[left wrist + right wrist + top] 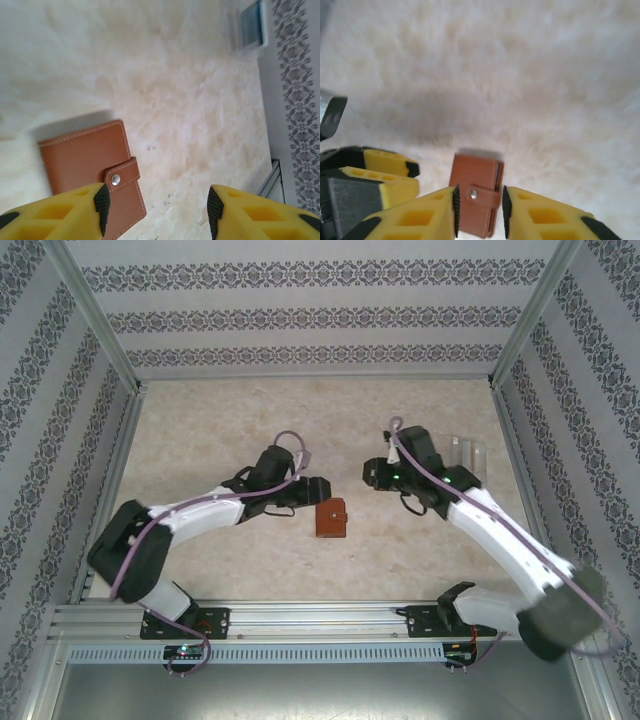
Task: Put the credit cards into the card holder
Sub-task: Reset both arms
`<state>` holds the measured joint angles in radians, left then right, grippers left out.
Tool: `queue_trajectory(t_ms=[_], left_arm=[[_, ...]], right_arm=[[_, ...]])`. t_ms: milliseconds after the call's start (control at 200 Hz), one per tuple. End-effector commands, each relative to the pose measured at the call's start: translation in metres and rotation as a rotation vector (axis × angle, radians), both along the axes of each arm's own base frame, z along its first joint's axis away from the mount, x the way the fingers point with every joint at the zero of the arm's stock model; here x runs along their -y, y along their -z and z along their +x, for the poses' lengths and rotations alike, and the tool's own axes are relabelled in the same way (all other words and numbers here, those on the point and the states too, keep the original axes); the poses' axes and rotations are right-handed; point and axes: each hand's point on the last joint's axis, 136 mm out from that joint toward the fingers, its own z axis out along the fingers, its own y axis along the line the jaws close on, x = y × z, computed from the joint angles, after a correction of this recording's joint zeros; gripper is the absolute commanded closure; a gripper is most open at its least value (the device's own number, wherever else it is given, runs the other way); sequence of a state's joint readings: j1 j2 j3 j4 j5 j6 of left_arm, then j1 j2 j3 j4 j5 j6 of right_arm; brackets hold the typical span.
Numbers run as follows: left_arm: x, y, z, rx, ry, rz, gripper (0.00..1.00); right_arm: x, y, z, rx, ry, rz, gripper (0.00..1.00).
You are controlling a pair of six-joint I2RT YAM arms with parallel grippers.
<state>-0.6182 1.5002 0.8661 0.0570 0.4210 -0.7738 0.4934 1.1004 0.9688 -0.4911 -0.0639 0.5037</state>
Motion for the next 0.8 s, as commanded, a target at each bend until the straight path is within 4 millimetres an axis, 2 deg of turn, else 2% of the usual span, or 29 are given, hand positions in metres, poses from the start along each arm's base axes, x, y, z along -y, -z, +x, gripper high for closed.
queue_trajectory(t_ms=[0,55,120,160,180,190,195,210,255,360,450,525,539,559,619,639,649,754,794], left_arm=[[-0.058,-0.017,0.01,0.109,-0.158,0.213,0.43],[-0.084,-0.032,0.01,0.164,-0.213,0.294,0.42],[-0.115,-0.046,0.008,0.208,-0.288,0.386,0.41],[-0.135,-0.054,0.007,0.226,-0.347,0.433,0.41],[-0.144,-0.058,0.006,0.236,-0.377,0.454,0.41],[-0.149,-0.06,0.005,0.239,-0.393,0.463,0.41],[-0.151,-0.06,0.005,0.24,-0.399,0.469,0.41],[-0.158,-0.063,0.004,0.249,-0.424,0.481,0.41],[-0.173,-0.071,0.003,0.312,-0.45,0.524,0.4],[-0.188,-0.079,-0.001,0.503,-0.462,0.558,0.37],[-0.208,-0.071,-0.008,0.602,-0.496,0.642,0.35],[-0.211,-0.061,-0.009,0.722,-0.439,0.731,0.34],[-0.211,-0.059,-0.009,0.75,-0.422,0.755,0.34],[-0.213,-0.056,-0.01,0.778,-0.413,0.783,0.34],[-0.226,-0.046,-0.01,0.818,-0.433,0.867,0.2],[-0.229,-0.044,-0.01,0.826,-0.442,0.887,0.03],[-0.231,-0.042,-0.01,0.824,-0.443,0.899,0.0],[-0.245,-0.02,-0.002,0.808,-0.408,0.962,0.01],[-0.255,-0.009,0.003,0.774,-0.414,0.982,0.01]], right_arm=[[0.039,-0.031,0.002,0.236,0.085,-0.129,0.62],[0.051,-0.047,-0.003,0.329,0.113,-0.145,0.59],[0.067,-0.058,-0.007,0.41,0.169,-0.17,0.48],[0.078,-0.06,-0.01,0.441,0.21,-0.188,0.35],[0.083,-0.061,-0.011,0.457,0.228,-0.196,0.23],[0.084,-0.061,-0.011,0.462,0.236,-0.2,0.08],[0.085,-0.06,-0.011,0.464,0.24,-0.202,0.05],[0.088,-0.06,-0.012,0.474,0.25,-0.209,0.02],[0.094,-0.058,-0.013,0.496,0.264,-0.228,0.02],[0.099,-0.041,-0.013,0.552,0.245,-0.307,0.02],[0.103,-0.015,-0.009,0.571,0.241,-0.362,0.02],[0.094,0.008,-0.004,0.641,0.143,-0.418,0.02],[0.095,0.009,-0.003,0.659,0.139,-0.431,0.02],[0.098,0.021,-0.003,0.661,0.142,-0.452,0.02],[0.116,0.034,0.001,0.659,0.212,-0.473,0.02],[0.121,0.037,0.003,0.654,0.23,-0.472,0.02],[0.123,0.039,0.004,0.651,0.237,-0.471,0.02],[0.154,0.062,0.014,0.596,0.334,-0.437,0.02],[0.159,0.07,0.018,0.592,0.335,-0.414,0.02]])
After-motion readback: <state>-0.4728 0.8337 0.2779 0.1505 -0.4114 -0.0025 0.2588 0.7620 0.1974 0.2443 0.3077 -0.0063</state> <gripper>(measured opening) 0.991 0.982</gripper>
